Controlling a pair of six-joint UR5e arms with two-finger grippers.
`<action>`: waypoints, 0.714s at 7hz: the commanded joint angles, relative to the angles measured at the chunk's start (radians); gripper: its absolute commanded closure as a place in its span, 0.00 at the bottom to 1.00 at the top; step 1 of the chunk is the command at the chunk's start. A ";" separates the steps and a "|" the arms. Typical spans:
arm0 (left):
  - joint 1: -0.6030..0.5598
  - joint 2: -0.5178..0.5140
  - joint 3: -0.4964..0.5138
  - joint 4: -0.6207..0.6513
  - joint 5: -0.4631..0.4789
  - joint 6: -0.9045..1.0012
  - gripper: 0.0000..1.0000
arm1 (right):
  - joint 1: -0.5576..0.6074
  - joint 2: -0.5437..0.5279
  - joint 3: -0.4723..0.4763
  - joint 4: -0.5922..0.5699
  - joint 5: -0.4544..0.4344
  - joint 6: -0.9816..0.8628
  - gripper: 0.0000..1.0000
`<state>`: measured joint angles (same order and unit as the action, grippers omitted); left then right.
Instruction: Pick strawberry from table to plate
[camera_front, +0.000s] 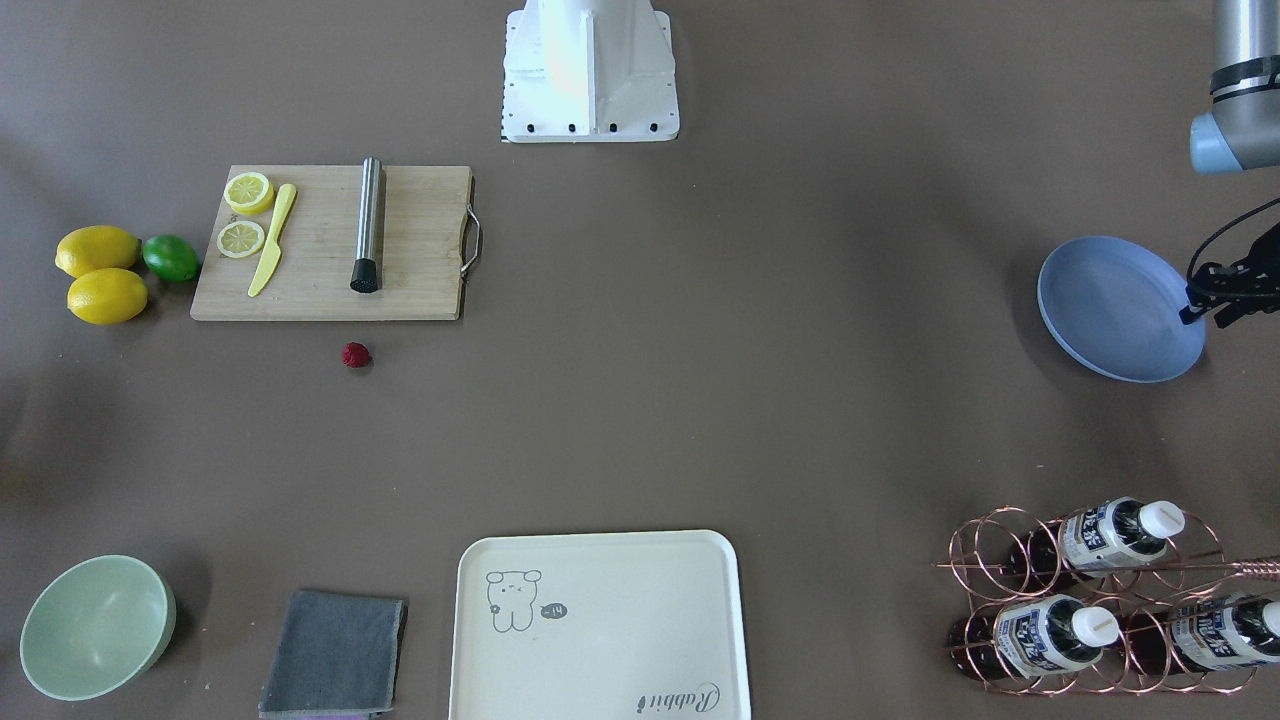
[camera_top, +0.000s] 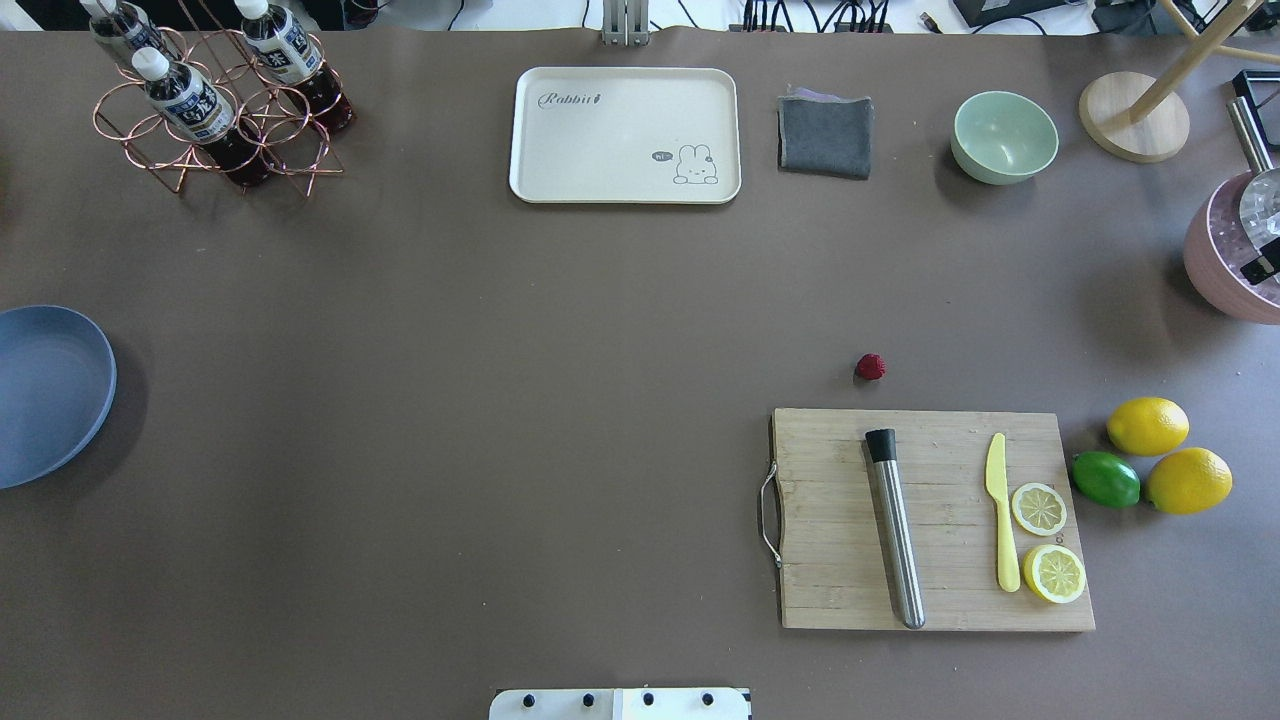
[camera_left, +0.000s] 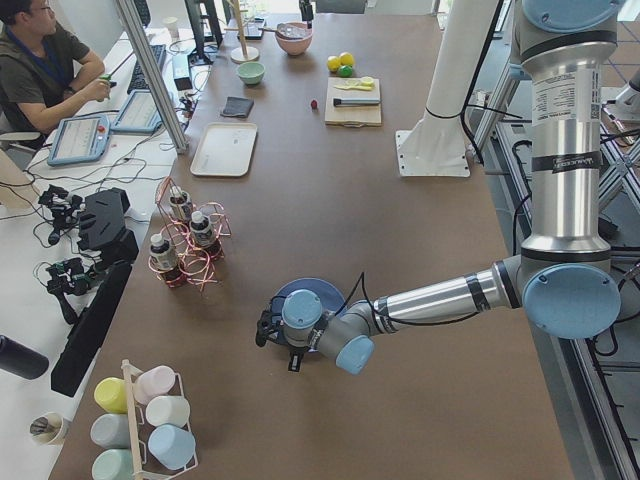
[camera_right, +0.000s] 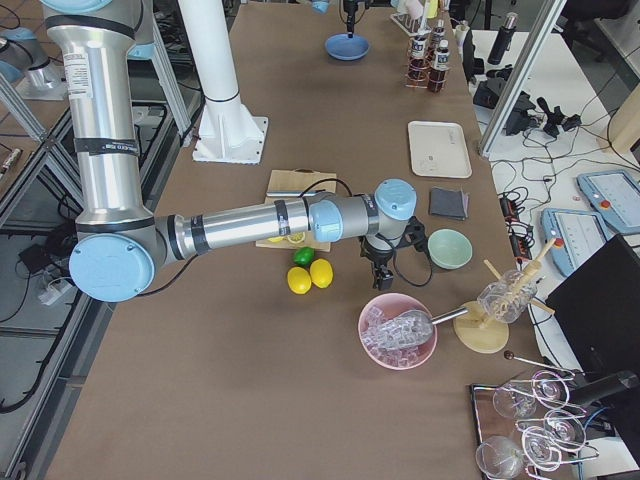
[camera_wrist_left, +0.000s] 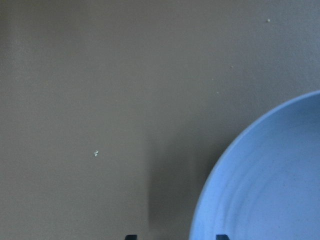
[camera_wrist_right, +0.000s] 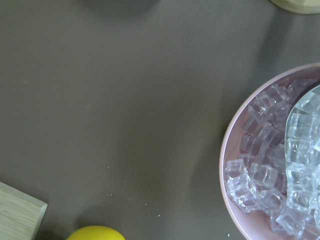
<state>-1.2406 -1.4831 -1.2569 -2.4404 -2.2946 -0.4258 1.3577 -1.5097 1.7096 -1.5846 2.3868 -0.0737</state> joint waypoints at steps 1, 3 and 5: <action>0.001 0.003 0.002 0.000 -0.006 -0.002 0.87 | 0.000 -0.001 0.002 0.000 0.000 0.000 0.00; 0.001 0.001 -0.004 0.000 -0.008 -0.010 1.00 | 0.000 -0.003 0.002 0.000 0.002 -0.002 0.00; 0.000 0.000 -0.060 -0.006 -0.073 -0.021 1.00 | -0.002 0.006 0.019 -0.002 0.002 0.002 0.00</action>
<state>-1.2394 -1.4826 -1.2790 -2.4426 -2.3187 -0.4401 1.3571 -1.5105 1.7177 -1.5849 2.3875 -0.0738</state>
